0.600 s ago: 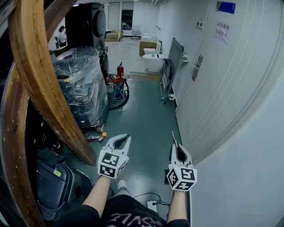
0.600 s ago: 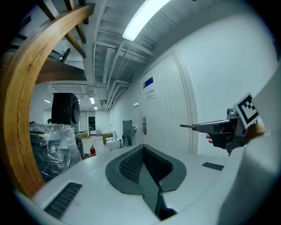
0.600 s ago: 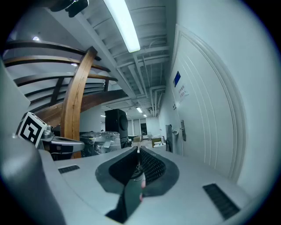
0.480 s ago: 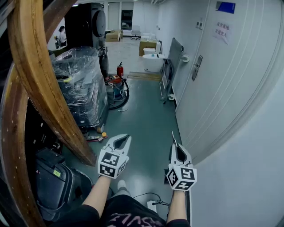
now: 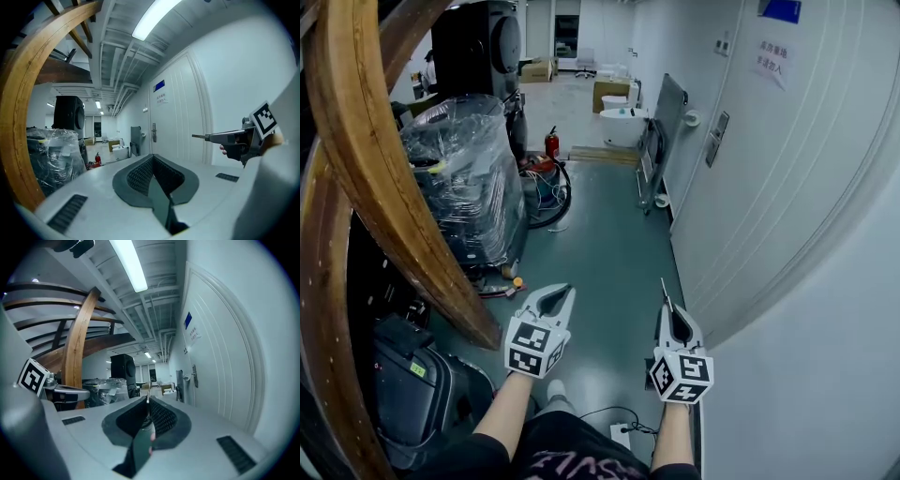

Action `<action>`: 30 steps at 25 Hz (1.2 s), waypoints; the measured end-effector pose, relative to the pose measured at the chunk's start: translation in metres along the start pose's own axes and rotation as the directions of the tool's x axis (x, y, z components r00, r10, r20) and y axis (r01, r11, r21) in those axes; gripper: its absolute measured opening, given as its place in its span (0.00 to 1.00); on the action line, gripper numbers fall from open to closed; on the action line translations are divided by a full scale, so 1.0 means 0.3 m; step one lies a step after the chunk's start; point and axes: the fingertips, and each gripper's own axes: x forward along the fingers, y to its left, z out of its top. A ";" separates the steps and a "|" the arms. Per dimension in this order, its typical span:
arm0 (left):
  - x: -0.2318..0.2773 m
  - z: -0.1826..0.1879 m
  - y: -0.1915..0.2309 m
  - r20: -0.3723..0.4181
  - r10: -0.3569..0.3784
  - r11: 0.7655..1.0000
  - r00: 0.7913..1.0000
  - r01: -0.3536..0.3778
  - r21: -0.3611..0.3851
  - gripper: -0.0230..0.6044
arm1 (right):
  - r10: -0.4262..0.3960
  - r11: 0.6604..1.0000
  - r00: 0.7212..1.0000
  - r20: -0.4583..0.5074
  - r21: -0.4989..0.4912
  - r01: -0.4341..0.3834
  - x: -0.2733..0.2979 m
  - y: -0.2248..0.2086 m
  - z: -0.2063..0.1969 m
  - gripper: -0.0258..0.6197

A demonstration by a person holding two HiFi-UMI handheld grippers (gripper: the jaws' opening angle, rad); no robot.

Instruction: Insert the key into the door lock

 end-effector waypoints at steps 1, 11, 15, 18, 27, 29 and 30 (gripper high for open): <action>0.006 -0.008 0.003 -0.005 0.000 1.000 1.000 0.000 0.000 0.06 | 0.001 1.000 1.000 -0.003 0.001 -0.001 0.007 -0.001 -0.006 0.16; 0.133 -0.050 0.134 -0.026 0.010 1.000 1.000 -0.011 -0.028 0.06 | 0.024 1.000 1.000 -0.013 -0.008 -0.024 0.193 0.006 -0.020 0.16; 0.213 -0.043 0.226 -0.030 0.001 0.999 1.000 -0.002 -0.033 0.06 | 0.021 1.000 1.000 -0.011 -0.004 -0.022 0.317 0.017 0.003 0.16; 0.269 -0.029 0.304 -0.031 -0.011 1.000 0.999 0.011 -0.022 0.05 | 0.009 1.000 1.000 -0.008 0.000 -0.009 0.416 0.033 0.026 0.16; 0.387 0.010 0.534 -0.024 -0.040 0.999 0.999 0.039 -0.014 0.05 | -0.013 1.000 1.000 0.004 0.014 0.013 0.658 0.116 0.071 0.16; 0.406 0.004 0.561 -0.027 -0.045 0.999 0.999 0.045 -0.011 0.05 | -0.013 1.000 1.000 0.005 0.017 0.012 0.690 0.126 0.072 0.16; 0.417 0.003 0.571 -0.029 -0.048 0.999 0.998 0.048 -0.012 0.06 | -0.013 1.000 1.000 0.004 0.019 0.013 0.704 0.129 0.074 0.16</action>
